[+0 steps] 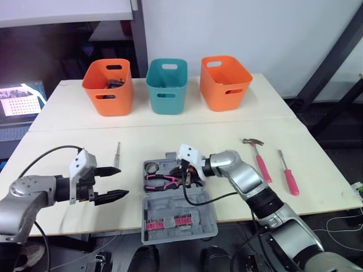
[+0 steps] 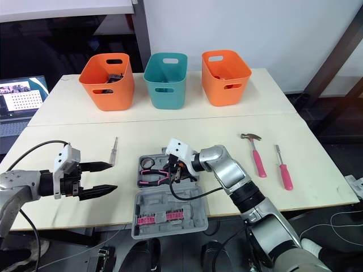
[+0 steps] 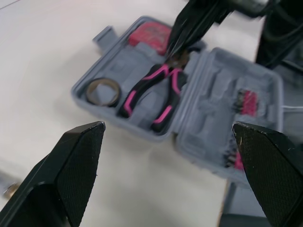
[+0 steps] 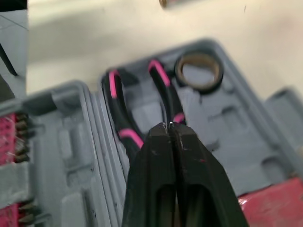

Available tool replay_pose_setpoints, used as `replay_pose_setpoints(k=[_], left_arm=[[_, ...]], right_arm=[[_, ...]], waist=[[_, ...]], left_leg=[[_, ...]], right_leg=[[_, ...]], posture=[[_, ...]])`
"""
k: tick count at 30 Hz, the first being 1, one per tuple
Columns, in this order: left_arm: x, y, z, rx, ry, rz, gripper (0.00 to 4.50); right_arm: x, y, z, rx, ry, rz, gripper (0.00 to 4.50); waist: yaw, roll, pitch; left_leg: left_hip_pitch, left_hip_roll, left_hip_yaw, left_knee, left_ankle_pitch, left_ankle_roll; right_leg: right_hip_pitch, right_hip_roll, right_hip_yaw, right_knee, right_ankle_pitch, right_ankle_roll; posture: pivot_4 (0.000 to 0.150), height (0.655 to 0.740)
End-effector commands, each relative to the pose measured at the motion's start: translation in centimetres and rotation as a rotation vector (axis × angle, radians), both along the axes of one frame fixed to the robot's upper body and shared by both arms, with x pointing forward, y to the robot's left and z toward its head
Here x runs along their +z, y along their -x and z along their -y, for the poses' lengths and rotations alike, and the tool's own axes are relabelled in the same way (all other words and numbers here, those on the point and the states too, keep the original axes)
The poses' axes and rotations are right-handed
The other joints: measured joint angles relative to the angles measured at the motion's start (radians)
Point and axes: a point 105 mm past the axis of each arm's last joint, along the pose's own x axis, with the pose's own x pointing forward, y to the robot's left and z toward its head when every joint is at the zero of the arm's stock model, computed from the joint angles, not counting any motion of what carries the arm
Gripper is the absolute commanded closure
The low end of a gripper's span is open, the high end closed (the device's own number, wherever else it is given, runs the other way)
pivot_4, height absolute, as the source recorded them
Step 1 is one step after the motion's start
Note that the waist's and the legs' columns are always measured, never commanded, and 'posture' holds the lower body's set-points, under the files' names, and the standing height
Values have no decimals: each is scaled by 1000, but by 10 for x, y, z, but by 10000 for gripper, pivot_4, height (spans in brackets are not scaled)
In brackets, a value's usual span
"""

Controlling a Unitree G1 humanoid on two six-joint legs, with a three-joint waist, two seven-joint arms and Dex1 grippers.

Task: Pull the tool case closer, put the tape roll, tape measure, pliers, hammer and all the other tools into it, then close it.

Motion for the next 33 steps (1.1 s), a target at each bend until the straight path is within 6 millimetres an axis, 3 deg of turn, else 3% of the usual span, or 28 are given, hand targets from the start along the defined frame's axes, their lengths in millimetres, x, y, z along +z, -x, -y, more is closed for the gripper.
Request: replay_pose_setpoints(k=[1, 10, 14, 18, 33], left_arm=[[11, 3, 5, -39, 11, 27, 0], [15, 5, 12, -52, -9, 33, 0], [17, 4, 15, -56, -15, 33, 0], [17, 3, 15, -61, -22, 29, 0], [10, -4, 14, -84, -61, 26, 0]], right_arm=[[-8, 3, -3, 27, 9, 10, 44642], [-79, 15, 20, 1, 175, -126, 44642], [-98, 17, 32, -19, 265, -151, 44642], [-109, 19, 40, -43, 309, -182, 44642], [-131, 31, 55, -23, 450, -167, 44642]], waist=[[-1, 0, 0], [-2, -1, -2], [-3, -1, -4], [-1, 0, -15], [6, 2, -43]], left_leg=[[0, 0, 0, 0, 0, 0], [4, 0, 0, 0, 0, 0], [12, 0, 0, -2, 0, 0], [22, 0, 0, -7, -1, -1], [24, 0, 1, -9, -3, -5]], right_leg=[[0, 0, 0, 0, 0, 0], [4, 0, 0, 0, -1, -2], [9, 0, 0, -1, -3, -3], [18, 0, 0, -10, -6, -7], [21, -2, 0, -14, -6, -8]], posture=[[1500, 7400], [1500, 7400], [1500, 7400], [1500, 7400], [1500, 7400]])
